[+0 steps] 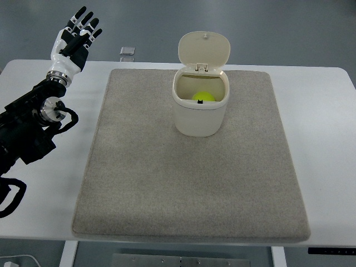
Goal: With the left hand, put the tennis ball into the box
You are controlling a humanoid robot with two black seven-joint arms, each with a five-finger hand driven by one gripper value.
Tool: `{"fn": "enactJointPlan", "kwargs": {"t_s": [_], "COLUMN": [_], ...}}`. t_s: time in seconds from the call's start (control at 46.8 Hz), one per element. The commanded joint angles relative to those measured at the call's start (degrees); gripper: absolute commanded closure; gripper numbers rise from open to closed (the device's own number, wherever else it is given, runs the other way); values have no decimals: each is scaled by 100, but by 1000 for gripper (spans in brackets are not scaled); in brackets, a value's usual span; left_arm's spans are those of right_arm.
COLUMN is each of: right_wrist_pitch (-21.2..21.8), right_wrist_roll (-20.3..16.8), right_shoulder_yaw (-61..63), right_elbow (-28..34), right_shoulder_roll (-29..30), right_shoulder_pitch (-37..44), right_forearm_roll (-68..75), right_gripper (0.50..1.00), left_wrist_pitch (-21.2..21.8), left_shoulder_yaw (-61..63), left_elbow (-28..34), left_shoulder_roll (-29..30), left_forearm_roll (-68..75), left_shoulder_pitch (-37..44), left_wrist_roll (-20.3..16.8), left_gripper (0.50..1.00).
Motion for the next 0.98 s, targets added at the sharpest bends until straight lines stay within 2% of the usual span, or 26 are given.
{"fn": "enactJointPlan", "kwargs": {"t_s": [0.0,0.961], "right_wrist_pitch": [0,9], "right_wrist_roll": [-2,7], "right_shoulder_yaw": [-5,48], "right_elbow": [0,0], "right_shoulder_roll": [0,0], "right_shoulder_pitch": [0,0], "right_forearm_roll": [0,9], "right_gripper": [562,562], "left_wrist_pitch": [1,10], "left_shoulder_yaw": [15,33], "left_elbow": [-1,-1], "left_shoulder_roll": [21,-14], "left_forearm_roll": [8,95], "left_shoulder_pitch": [-13,22], "left_wrist_roll": [0,0], "left_gripper": [637,630]}}
